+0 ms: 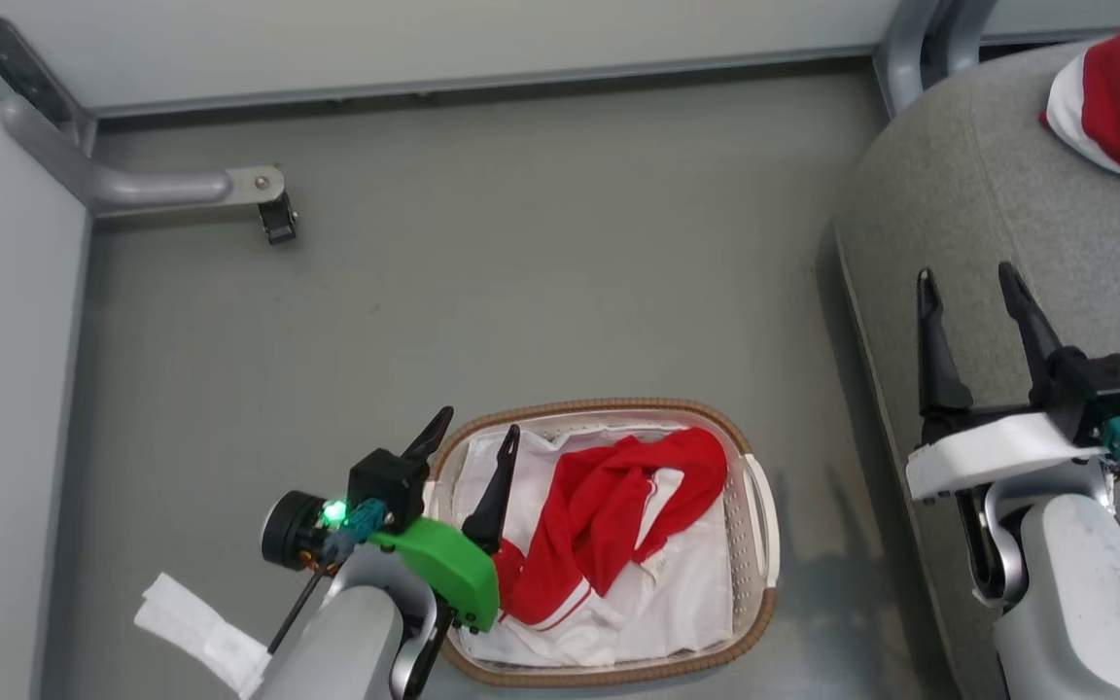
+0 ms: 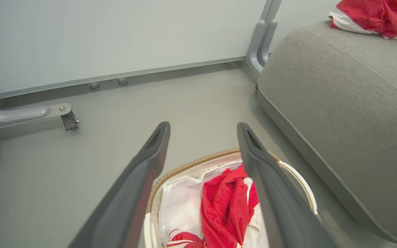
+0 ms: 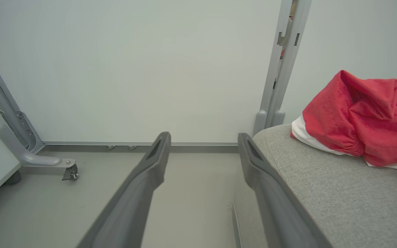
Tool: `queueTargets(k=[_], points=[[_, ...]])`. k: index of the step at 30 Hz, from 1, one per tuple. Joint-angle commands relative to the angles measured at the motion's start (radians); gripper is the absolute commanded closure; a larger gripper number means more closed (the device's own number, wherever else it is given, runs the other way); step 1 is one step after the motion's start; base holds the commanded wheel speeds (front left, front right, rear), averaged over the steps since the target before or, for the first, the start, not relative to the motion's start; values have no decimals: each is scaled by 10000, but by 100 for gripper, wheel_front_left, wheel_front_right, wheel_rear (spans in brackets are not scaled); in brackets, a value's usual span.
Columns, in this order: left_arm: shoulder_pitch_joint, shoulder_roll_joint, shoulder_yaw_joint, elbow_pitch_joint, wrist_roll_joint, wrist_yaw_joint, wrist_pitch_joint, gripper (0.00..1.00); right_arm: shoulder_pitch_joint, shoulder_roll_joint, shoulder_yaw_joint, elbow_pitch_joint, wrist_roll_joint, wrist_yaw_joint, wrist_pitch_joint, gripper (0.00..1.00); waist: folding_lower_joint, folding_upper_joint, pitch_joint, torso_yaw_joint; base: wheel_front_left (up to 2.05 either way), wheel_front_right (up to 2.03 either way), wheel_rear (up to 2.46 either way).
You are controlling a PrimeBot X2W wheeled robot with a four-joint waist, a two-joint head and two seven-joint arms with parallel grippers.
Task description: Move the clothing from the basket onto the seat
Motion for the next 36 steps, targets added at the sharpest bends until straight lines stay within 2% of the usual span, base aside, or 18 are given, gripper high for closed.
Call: queueTargets(k=[1,8,16,25,36], points=[[-499,52,-173,360,-129,-37,17,0,-295,-35,42,-101,17,-14,-22,0,0,120,1459,-661,0,0,0],[-2381,54,-1359,2480,-273,-53,113,0,-1171,-34,87,-571,265,-14,-22,0,0,120,3161,-1368,0,0,0],[-3670,61,-2381,3840,-699,-70,201,0,-1871,-23,293,-848,632,-14,-22,0,0,120,4659,-2025,0,0,0],[-4395,63,-3308,4357,-1291,-75,217,0,-2764,-29,643,-1281,859,-14,-24,0,0,120,6053,-2448,0,0,0],[-5089,55,-4010,4982,-1838,-14,250,0,-3371,-31,918,-1714,1249,-14,-22,0,0,120,6953,-2676,0,0,0]])
